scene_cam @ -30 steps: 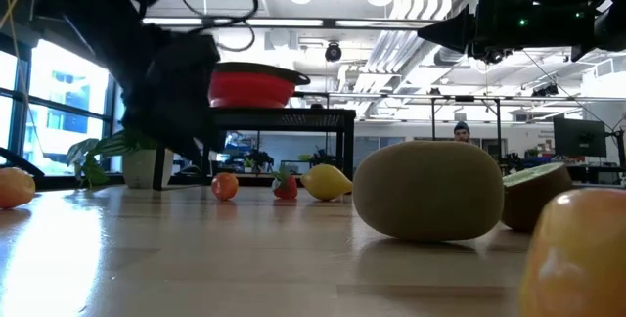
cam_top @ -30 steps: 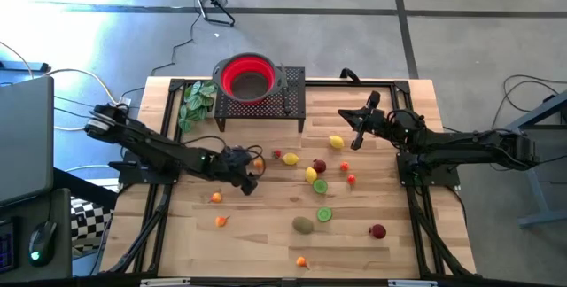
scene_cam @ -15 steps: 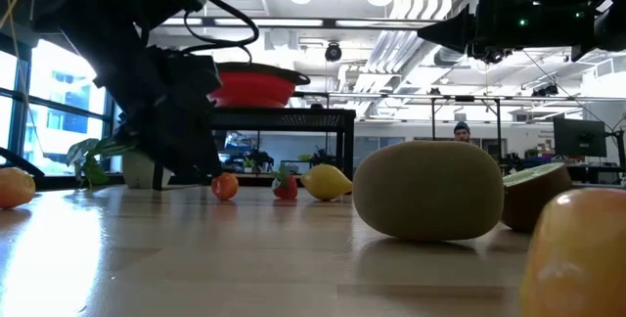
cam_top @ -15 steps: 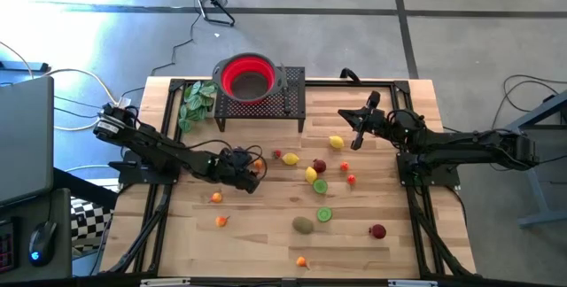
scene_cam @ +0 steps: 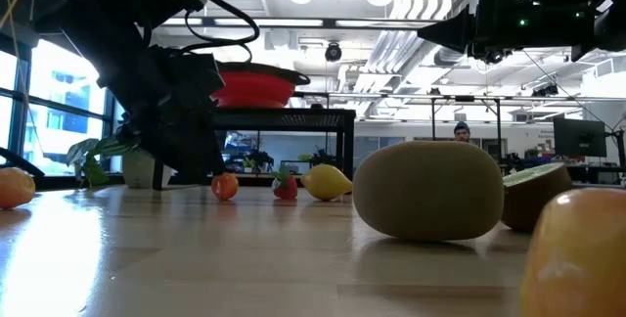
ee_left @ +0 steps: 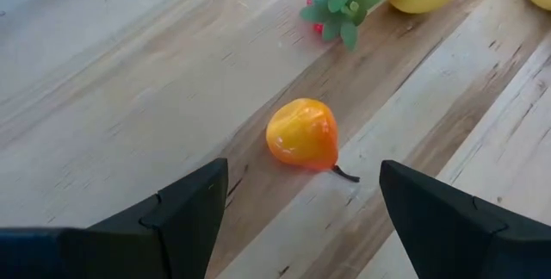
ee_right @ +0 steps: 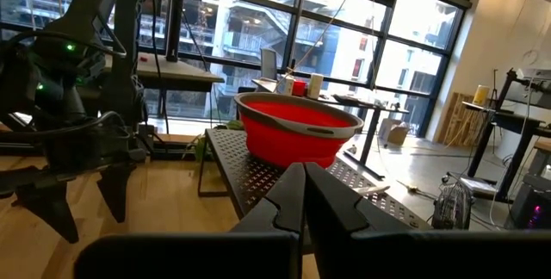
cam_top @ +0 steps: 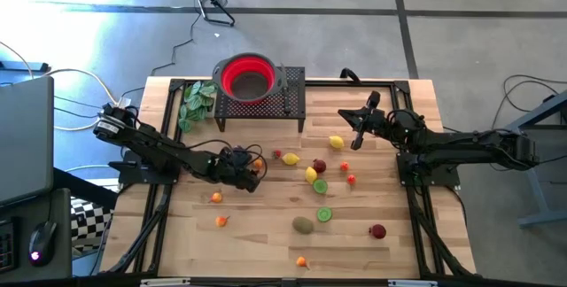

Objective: Pick & Place Fruit
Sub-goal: Put the orange pear into the red strainer bowl on the shelf

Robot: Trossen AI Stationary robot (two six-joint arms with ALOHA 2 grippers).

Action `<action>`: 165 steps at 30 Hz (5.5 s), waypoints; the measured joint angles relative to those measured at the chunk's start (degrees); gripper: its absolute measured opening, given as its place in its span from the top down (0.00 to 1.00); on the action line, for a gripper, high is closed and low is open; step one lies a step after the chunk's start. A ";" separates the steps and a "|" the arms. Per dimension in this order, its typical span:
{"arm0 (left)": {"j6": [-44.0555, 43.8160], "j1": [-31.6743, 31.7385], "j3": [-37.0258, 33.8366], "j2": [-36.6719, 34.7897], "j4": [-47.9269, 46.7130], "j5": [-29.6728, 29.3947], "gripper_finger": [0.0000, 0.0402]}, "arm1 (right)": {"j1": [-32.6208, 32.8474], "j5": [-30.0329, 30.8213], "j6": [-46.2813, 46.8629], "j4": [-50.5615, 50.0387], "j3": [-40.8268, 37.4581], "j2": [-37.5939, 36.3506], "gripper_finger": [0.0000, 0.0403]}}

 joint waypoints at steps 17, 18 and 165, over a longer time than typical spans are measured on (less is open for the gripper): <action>0.00 0.00 0.00 0.00 0.00 0.00 0.26 | 0.01 0.01 -0.15 -0.03 0.00 0.00 0.99; 0.00 0.00 0.00 0.00 0.00 0.01 0.26 | 0.00 0.00 -0.15 -0.21 0.00 0.00 0.99; 0.47 1.97 0.02 7.23 7.58 -3.41 0.50 | -5.55 -2.99 2.80 -19.76 0.02 -15.15 0.99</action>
